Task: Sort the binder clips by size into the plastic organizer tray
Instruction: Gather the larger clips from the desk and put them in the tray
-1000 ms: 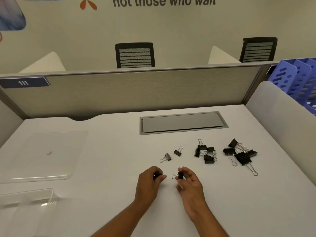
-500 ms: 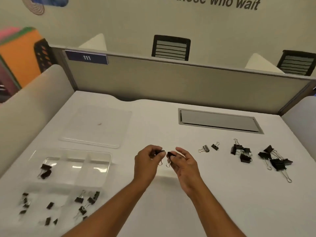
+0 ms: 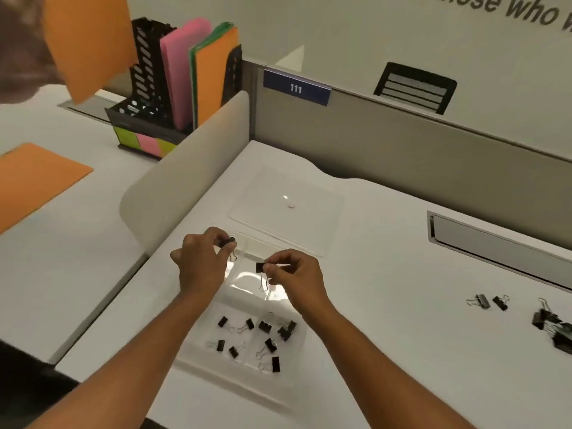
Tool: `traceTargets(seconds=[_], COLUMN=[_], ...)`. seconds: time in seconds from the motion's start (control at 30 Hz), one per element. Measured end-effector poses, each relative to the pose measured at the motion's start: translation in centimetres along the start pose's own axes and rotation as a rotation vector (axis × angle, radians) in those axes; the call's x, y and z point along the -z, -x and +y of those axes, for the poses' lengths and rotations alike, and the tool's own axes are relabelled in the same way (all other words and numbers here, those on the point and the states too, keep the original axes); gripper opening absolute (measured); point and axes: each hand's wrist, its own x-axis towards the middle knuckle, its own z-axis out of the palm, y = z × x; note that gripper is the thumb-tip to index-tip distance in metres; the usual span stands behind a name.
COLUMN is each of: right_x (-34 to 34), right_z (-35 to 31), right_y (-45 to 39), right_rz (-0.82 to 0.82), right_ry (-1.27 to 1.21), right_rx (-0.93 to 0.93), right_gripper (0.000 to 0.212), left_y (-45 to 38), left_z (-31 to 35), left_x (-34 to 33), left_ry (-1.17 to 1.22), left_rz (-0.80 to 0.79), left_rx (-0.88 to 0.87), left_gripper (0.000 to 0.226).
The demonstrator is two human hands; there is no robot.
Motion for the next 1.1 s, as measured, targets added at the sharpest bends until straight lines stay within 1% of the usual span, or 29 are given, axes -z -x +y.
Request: traceTargets(seconds=[0.1,0.2,0.3,0.43,0.53,0.6,0.67,0.83,0.93,1.1], right_x=[-2.5,-4.3,-6.1,-8.0,-8.0,-7.4,-6.4,-2.4,1.8,10.7], right_z=[-1.2,-2.7,-3.8,-2.7,-1.0,-0.2,0.3,1.9,4.0,7.3], right_y=[-1.7,-3.9,-6.5,-9.7,-10.3,-9.5,-7.8,-1.4,2.0,6.3], right_rz=[0.005,0.019,-0.016,-0.099,-0.068,-0.020,0.026,0.229,0.397,0.668], right_ry=[0.160,0.277,0.367,0.598,0.676,0.662,0.588,0.376,0.305,0.247], right_rx=[0.089,0.185,0.247,0.268,0.276,0.297,0.315,0.338,0.273,0.159], right_gripper=[0.005,0.004,0.004,0.007,0.009,0.016,0.021,0.026,0.032,0.036], left_y=[-0.5,-0.7,-0.1,0.8,1.3,1.7,2.1,4.0,6.1,10.7], left_z=[-1.8,-3.9,-4.8,-5.3,-5.1,-4.5,-3.6,0.5,4.1,11.0], left_x=[0.6,0.6,1.1,1.6,1.6,1.5,1.2,-1.4,-4.1,-10.3], left_ry=[-0.125,-0.231,-0.214,-0.175,-0.144,-0.134,-0.132,-0.075,0.004,0.076], left_rz=[-0.073,-0.067,-0.034,0.002,0.031,0.065,0.080,0.042,-0.025,-0.196], left_rx=[-0.002,-0.053,-0.037,-0.015,-0.025,-0.053,-0.103,-0.308,-0.444,-0.693], left_gripper=[0.008,0.012,0.017,0.023,0.026,0.028,0.030,0.030,0.030,0.032])
